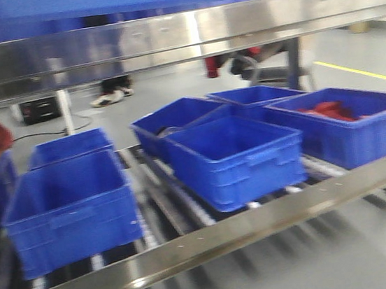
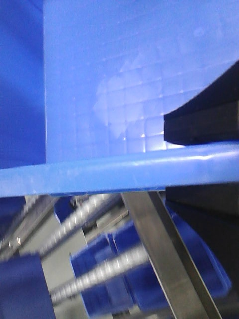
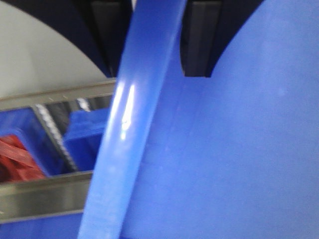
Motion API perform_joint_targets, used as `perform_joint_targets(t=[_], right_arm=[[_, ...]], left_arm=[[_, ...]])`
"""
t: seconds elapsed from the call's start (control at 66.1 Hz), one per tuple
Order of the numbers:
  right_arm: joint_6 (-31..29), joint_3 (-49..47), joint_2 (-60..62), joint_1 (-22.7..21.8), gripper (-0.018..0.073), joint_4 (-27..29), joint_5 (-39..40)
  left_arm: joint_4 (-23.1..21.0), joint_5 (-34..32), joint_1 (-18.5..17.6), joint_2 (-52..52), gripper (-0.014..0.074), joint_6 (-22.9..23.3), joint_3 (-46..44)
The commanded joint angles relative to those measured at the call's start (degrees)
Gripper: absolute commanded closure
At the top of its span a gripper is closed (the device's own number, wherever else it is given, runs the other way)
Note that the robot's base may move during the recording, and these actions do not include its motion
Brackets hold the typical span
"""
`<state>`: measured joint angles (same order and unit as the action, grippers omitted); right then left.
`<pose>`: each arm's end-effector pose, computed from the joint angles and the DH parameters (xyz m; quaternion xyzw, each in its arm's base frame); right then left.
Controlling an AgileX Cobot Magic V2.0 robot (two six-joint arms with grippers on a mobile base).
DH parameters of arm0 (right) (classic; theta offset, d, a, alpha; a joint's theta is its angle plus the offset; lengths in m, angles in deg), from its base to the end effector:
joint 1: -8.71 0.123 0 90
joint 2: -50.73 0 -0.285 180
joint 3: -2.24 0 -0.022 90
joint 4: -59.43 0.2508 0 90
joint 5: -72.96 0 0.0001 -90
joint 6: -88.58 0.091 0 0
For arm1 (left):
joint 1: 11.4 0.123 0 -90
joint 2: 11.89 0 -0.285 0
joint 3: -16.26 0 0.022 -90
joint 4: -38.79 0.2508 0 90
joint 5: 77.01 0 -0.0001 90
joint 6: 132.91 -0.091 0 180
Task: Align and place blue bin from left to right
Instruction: 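Approach the second rack and hold the bin above its upper shelf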
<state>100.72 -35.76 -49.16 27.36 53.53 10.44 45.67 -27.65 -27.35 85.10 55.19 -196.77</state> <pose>0.3197 0.0991 0.4902 -0.0499 0.8820 0.0740 0.4626 0.3231 -0.0837 0.5001 0.0647 0.8314 -0.0561 0.5490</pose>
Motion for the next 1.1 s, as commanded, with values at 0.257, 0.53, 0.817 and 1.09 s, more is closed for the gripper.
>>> perform_joint_targets(t=[0.257,0.53,0.817,1.09], right_arm=[[1.31,-0.74,0.7,-0.25,0.0629,-1.3,3.04],[1.31,-0.74,0.7,-0.25,0.0629,-1.3,3.04],[1.31,-0.74,0.7,-0.25,0.0629,-1.3,3.04],[1.31,-0.74,0.7,-0.25,0.0629,-1.3,3.04]], left_arm=[[-1.1,-7.38,-0.39,-1.91,0.0708,0.08,-1.37],[-1.1,-7.38,-0.39,-1.91,0.0708,0.08,-1.37],[-1.1,-7.38,-0.39,-1.91,0.0708,0.08,-1.37],[-1.1,-7.38,-0.39,-1.91,0.0708,0.08,-1.37]])
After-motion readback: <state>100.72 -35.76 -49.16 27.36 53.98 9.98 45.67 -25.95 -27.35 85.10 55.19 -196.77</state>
